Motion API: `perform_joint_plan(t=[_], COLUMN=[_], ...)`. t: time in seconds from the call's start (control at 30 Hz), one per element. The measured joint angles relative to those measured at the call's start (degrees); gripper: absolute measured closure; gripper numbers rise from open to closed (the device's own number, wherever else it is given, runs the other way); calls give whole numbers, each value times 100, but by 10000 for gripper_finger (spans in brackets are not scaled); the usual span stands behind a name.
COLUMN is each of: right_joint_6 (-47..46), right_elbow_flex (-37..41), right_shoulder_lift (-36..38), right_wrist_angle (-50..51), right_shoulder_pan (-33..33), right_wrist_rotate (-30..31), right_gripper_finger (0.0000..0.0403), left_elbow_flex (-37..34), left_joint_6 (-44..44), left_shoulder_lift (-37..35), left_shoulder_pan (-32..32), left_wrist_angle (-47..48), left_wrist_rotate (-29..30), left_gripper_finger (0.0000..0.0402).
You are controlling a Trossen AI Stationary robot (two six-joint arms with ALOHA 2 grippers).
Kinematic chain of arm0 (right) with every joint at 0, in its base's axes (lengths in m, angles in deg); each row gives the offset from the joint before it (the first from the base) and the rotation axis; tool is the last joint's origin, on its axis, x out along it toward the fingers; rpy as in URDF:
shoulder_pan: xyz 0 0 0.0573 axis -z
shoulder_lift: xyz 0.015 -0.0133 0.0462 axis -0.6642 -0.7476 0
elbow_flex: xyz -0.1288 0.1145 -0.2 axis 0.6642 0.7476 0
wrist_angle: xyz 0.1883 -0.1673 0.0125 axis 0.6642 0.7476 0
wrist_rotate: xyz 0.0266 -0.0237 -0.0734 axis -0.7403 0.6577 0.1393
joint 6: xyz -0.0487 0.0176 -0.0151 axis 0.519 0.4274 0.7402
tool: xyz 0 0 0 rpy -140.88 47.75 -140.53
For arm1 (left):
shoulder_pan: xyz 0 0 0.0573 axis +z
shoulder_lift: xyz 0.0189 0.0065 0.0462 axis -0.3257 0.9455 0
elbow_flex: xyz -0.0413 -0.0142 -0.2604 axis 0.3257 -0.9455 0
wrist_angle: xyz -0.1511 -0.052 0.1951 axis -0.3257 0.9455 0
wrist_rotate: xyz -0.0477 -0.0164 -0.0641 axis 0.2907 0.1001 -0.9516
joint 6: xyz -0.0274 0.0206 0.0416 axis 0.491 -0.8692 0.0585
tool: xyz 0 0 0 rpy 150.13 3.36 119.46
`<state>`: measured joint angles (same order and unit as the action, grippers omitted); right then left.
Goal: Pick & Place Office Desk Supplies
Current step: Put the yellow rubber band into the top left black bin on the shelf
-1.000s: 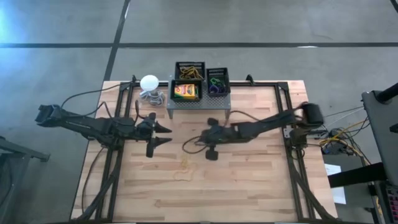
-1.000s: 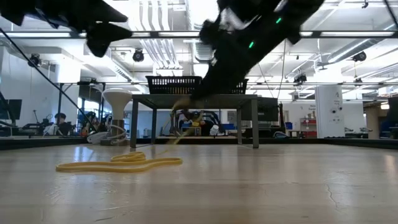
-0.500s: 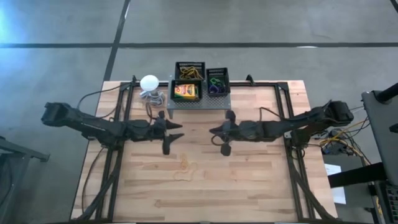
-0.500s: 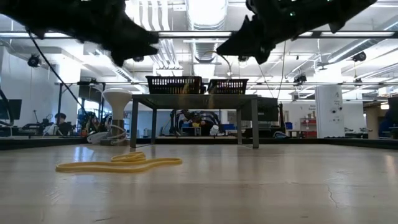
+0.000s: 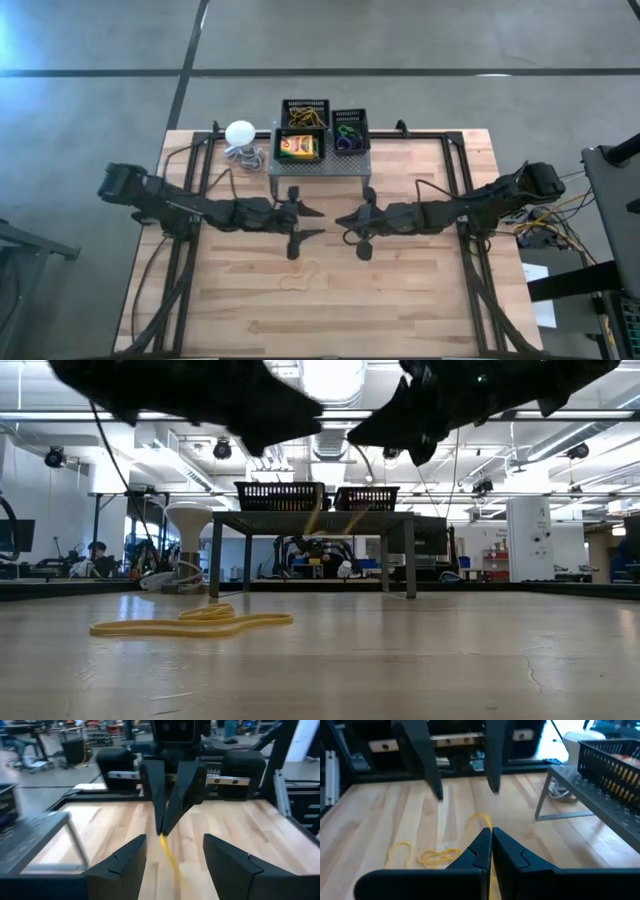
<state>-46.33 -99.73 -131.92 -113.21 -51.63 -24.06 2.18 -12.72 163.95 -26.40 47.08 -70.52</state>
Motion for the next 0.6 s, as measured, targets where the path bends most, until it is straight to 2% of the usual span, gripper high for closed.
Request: perform_joint_plan(t=[0.2,0.33,0.47,0.6], right_joint_6=[82,80,90,92], right_elbow_flex=[-51,-48,-50,-48], right_shoulder_lift=[23,22,36,44], right_wrist_angle=[-87,-152,-162,-118], right_shoulder_pan=[-121,-139,-152,-151], right_wrist_rotate=[1,4,2,-2], right_gripper_finger=[394,394,394,394], left_elbow_flex=[510,750,859,821], left_joint_6=[22,22,-4,-6], left_shoulder_lift=[615,925,1056,1010], left_shoulder_pan=[3,15,15,15], left_wrist_angle=[-16,9,117,96], left_wrist_rotate=[-106,-104,-106,-104], left_gripper_finger=[177,179,216,285])
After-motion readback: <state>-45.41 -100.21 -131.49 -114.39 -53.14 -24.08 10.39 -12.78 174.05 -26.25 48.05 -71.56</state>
